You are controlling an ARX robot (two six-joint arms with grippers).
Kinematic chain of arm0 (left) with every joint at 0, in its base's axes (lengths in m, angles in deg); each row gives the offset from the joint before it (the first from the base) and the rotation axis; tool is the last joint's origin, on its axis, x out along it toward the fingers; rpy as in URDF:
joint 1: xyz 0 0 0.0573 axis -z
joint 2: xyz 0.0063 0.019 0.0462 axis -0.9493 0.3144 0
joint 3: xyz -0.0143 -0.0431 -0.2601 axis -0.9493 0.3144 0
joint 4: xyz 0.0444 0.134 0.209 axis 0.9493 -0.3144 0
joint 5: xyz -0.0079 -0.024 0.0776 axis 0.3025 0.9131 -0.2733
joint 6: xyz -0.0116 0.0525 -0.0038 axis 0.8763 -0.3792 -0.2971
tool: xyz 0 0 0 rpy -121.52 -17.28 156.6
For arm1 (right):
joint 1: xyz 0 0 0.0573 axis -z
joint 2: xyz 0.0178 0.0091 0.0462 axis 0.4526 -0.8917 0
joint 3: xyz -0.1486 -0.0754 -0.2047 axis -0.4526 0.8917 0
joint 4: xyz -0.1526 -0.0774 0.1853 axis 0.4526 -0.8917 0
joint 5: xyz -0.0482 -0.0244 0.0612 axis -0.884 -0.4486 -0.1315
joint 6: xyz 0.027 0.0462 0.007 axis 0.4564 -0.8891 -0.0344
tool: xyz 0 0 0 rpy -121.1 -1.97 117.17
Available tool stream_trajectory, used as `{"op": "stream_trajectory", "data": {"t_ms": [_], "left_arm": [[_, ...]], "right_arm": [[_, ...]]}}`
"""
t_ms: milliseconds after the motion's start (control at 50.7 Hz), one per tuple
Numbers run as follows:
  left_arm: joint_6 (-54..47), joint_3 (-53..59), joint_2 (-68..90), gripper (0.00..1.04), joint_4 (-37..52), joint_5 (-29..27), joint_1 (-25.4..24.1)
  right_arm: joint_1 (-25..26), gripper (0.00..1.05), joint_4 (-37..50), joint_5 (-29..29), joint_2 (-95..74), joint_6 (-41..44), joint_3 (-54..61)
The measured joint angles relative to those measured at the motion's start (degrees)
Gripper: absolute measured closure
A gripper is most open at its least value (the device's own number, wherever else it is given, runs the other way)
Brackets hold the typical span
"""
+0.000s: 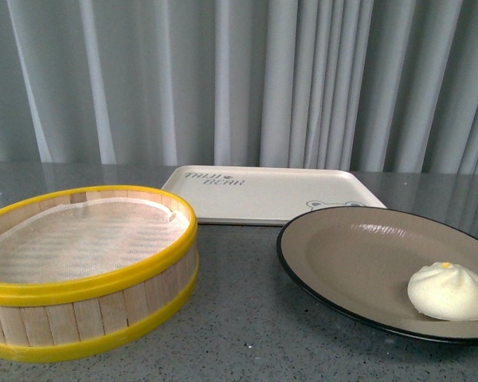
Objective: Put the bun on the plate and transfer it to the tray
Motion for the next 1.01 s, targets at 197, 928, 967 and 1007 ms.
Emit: {"op": "stream_trajectory", "data": {"t_ms": [197,928,967,1007], "left_arm": [[0.00,0.00,-3.78,1.01,-3.74,0.00,0.00],[0.00,-0.02,-21.18,1.01,-21.55,0.02,0.00],[0.07,-0.02,-21.22,0.99,-21.55,0.04,0.00],[0.02,-0.02,-21.24,0.92,-21.55,0.02,0.00]], "right_arm": [[0.00,0.09,0.00,0.00,0.00,0.00,0.00],[0.00,0.09,0.00,0.02,0.00,0.00,0.00],[0.00,0.09,0.00,0.02,0.00,0.00,0.00],[0.00,0.09,0.00,0.02,0.00,0.00,0.00]]}}
